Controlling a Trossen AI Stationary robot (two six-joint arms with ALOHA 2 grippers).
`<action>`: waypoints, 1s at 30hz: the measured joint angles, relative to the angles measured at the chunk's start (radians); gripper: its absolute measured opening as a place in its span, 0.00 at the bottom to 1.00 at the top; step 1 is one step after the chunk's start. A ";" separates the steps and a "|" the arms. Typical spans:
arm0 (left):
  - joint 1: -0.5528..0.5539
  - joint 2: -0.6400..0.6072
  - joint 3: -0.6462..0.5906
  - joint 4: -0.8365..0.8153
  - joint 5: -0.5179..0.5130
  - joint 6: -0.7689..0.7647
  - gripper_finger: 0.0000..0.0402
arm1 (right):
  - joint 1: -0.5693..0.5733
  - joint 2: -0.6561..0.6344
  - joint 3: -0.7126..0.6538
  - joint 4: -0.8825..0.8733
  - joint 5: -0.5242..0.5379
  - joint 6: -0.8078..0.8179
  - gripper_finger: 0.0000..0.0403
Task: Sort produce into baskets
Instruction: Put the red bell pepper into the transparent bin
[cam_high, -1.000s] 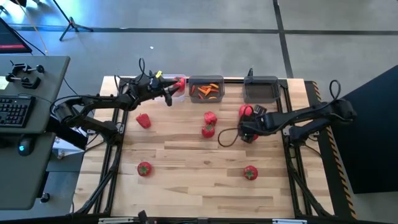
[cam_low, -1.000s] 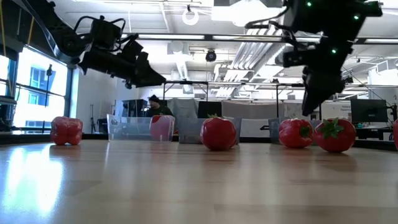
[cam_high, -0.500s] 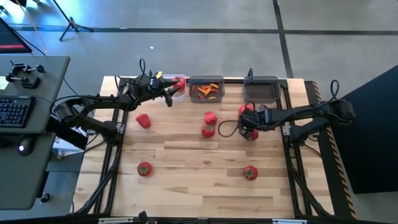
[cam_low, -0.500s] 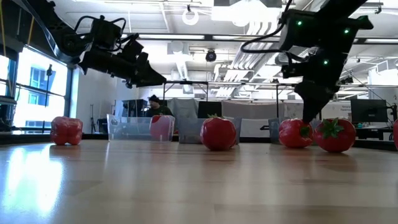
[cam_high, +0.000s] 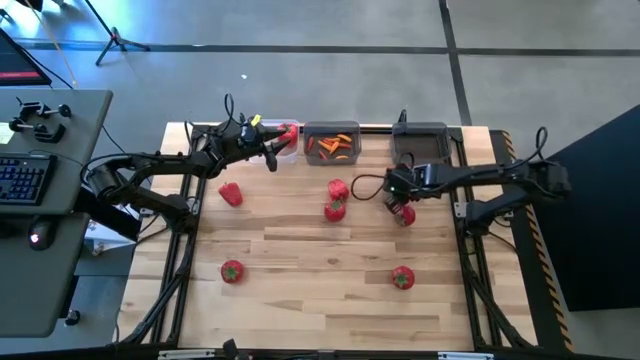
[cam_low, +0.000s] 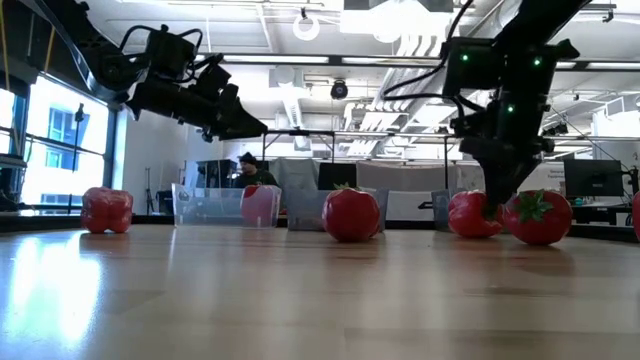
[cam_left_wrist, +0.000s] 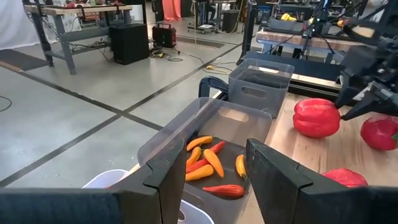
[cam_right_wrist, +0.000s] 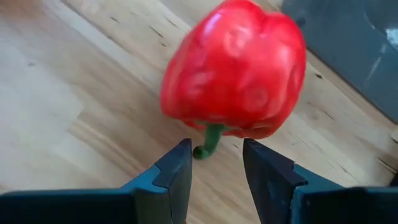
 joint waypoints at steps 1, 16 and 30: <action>0.000 0.000 0.000 0.000 0.000 -0.003 0.38 | -0.008 0.009 0.000 0.001 -0.005 -0.001 0.33; 0.000 0.000 0.000 0.000 0.000 -0.019 0.38 | -0.045 0.061 0.000 0.057 -0.030 -0.062 0.03; -0.012 0.000 0.000 -0.010 0.001 0.001 0.38 | -0.043 0.061 0.303 -0.122 -0.205 -0.283 0.01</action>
